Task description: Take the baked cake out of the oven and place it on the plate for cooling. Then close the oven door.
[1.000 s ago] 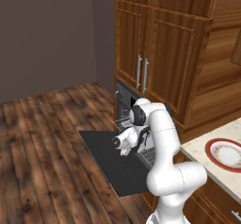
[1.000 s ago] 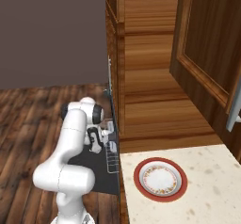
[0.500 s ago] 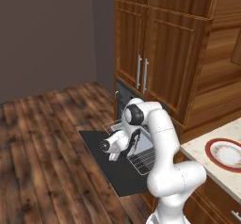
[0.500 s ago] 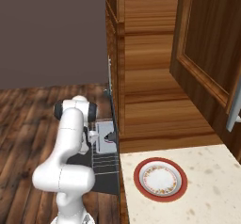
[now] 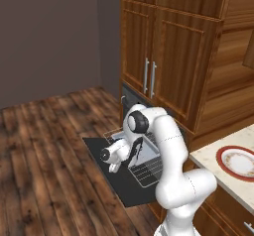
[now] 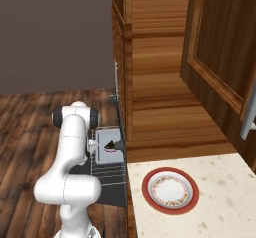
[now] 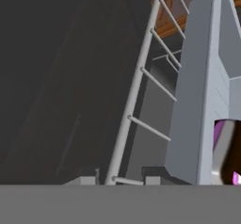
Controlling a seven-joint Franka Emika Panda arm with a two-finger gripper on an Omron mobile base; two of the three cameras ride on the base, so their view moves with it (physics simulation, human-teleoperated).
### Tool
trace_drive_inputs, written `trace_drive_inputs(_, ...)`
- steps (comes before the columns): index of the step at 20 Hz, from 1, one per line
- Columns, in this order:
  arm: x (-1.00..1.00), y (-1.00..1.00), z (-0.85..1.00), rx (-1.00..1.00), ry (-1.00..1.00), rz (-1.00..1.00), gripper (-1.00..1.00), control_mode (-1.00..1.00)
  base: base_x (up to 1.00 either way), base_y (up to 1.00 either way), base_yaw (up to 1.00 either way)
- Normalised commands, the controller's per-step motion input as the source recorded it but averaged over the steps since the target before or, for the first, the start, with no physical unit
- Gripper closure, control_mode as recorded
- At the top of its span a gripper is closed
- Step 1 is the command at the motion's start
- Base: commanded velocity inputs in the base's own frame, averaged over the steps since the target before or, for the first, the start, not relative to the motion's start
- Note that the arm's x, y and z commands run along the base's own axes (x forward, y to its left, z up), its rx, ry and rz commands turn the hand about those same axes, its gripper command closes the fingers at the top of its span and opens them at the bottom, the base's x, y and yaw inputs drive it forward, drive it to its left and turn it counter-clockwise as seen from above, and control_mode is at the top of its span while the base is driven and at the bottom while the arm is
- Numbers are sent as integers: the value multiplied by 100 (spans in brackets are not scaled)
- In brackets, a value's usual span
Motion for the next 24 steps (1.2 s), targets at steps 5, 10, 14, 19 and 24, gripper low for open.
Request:
trace_drive_inputs(5, -40, 55, 0, 4, 9, 2, 100, -100, 0, 0, 0)
trace_drive_inputs(10, -50, 47, 22, 6, 5, 1, -100, -100, 0, 0, 0)
trace_drive_inputs(14, -48, 21, 63, 8, 0, 0, -100, -100, 0, 0, 0)
trace_drive_inputs(19, -69, 0, 89, 12, 0, 0, -100, -100, 0, 0, 0)
trace_drive_inputs(24, -91, 16, 74, 11, 0, 0, -100, -100, 0, 0, 0)
